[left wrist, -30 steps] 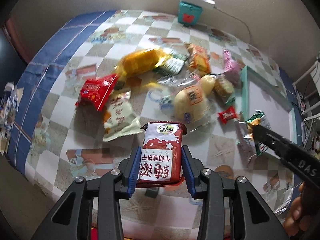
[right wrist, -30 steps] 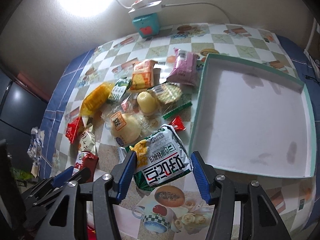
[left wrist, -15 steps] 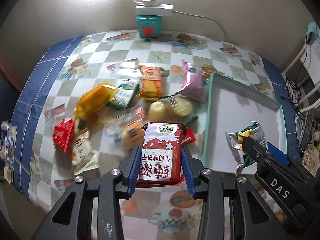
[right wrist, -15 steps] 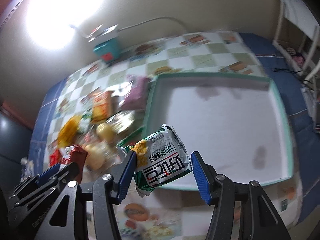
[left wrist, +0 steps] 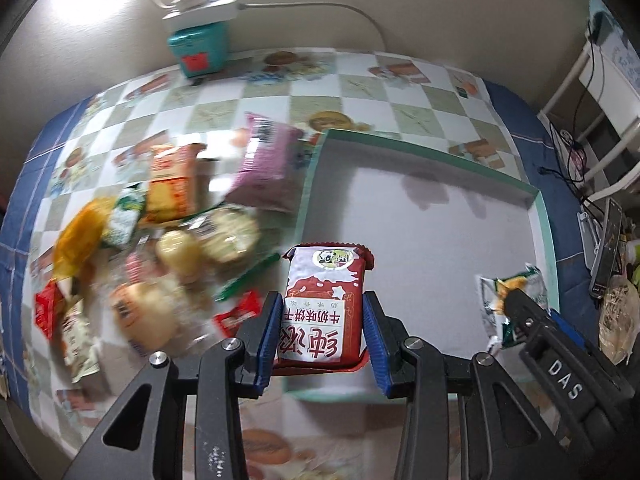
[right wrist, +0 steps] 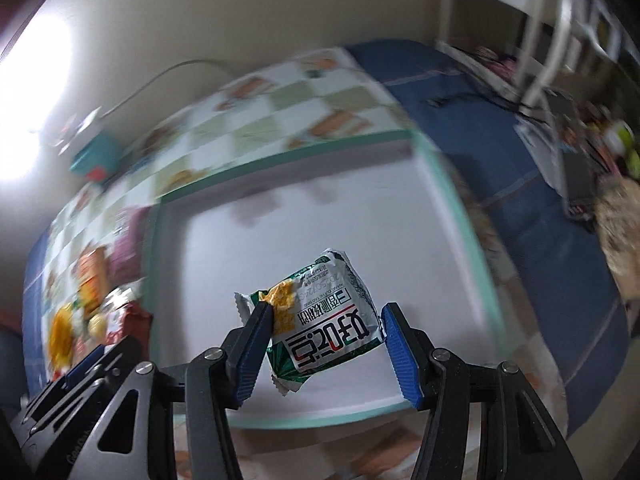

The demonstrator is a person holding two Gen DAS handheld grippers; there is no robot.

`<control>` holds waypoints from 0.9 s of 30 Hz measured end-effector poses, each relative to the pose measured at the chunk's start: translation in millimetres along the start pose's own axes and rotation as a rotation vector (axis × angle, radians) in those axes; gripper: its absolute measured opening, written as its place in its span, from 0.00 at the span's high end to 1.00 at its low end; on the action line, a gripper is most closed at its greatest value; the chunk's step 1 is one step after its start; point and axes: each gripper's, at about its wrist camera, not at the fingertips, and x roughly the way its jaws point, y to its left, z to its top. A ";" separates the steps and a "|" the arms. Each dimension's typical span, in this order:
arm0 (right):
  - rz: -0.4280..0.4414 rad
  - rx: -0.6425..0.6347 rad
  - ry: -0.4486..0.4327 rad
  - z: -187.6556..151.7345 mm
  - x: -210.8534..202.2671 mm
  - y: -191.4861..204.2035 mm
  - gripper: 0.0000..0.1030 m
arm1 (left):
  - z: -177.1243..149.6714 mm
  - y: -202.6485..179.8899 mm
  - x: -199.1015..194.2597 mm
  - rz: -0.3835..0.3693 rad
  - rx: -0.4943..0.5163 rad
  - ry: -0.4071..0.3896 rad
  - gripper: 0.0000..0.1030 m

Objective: Organize snacks
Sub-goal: 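Carry the red-and-white pack with the left gripper while the right carries the green bag into the tray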

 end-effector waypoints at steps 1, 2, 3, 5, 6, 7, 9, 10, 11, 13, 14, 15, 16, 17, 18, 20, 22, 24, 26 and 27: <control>-0.018 0.020 0.004 1.8 3.3 -8.3 0.42 | 1.4 -5.6 4.5 -0.005 0.008 -0.001 0.60; -0.035 0.037 0.007 3.4 6.3 -16.0 0.42 | 2.3 -9.7 8.1 -0.008 0.013 -0.002 0.60; -0.048 0.050 0.008 5.0 8.7 -22.6 0.42 | 3.2 -13.8 12.2 -0.012 0.018 -0.005 0.60; -0.069 0.070 0.010 7.1 11.6 -32.8 0.42 | 5.5 -22.1 21.3 -0.026 0.030 -0.002 0.60; -0.076 0.082 0.012 8.7 13.5 -37.5 0.42 | 7.0 -26.1 26.6 -0.033 0.034 0.002 0.60; -0.087 0.097 0.012 10.1 15.0 -43.3 0.42 | 7.7 -28.0 29.0 -0.038 0.036 0.003 0.60; -0.098 0.121 0.013 11.6 17.2 -50.4 0.42 | 9.8 -33.7 35.0 -0.049 0.046 0.001 0.60; -0.102 0.132 0.014 12.6 18.9 -54.6 0.42 | 10.6 -36.7 37.9 -0.051 0.054 0.001 0.60; -0.106 0.137 0.016 11.8 18.7 -55.3 0.42 | 10.8 -38.7 40.2 -0.051 0.062 0.002 0.59; -0.111 0.142 0.025 12.5 23.1 -58.3 0.42 | 11.4 -41.1 45.9 -0.050 0.072 0.009 0.59; -0.112 0.145 0.029 12.2 24.6 -59.6 0.42 | 11.6 -41.1 48.5 -0.051 0.071 0.015 0.59; -0.113 0.150 0.036 12.3 26.6 -61.0 0.42 | 11.5 -40.7 50.4 -0.052 0.069 0.021 0.60; -0.113 0.152 0.042 12.4 28.5 -61.6 0.42 | 11.4 -39.9 52.5 -0.053 0.066 0.027 0.60; -0.112 0.152 0.048 12.4 30.2 -61.8 0.42 | 11.1 -39.5 54.0 -0.052 0.067 0.030 0.60; -0.108 0.152 0.051 13.1 31.9 -61.3 0.42 | 10.8 -39.3 54.8 -0.047 0.068 0.031 0.60; -0.098 0.154 0.060 12.8 34.3 -61.1 0.42 | 9.7 -37.0 57.0 -0.031 0.064 0.047 0.59; -0.098 0.153 0.064 12.3 35.2 -60.6 0.42 | 7.7 -31.0 60.1 -0.019 0.040 0.070 0.59; -0.097 0.157 0.065 12.4 34.9 -61.2 0.42 | 4.6 -22.2 65.4 -0.008 0.000 0.105 0.59; -0.104 0.155 0.065 12.6 34.5 -61.0 0.41 | 0.8 -17.2 64.9 0.006 -0.009 0.104 0.59; -0.105 0.155 0.066 13.3 35.4 -61.0 0.41 | -0.8 -16.0 64.6 0.020 -0.009 0.111 0.59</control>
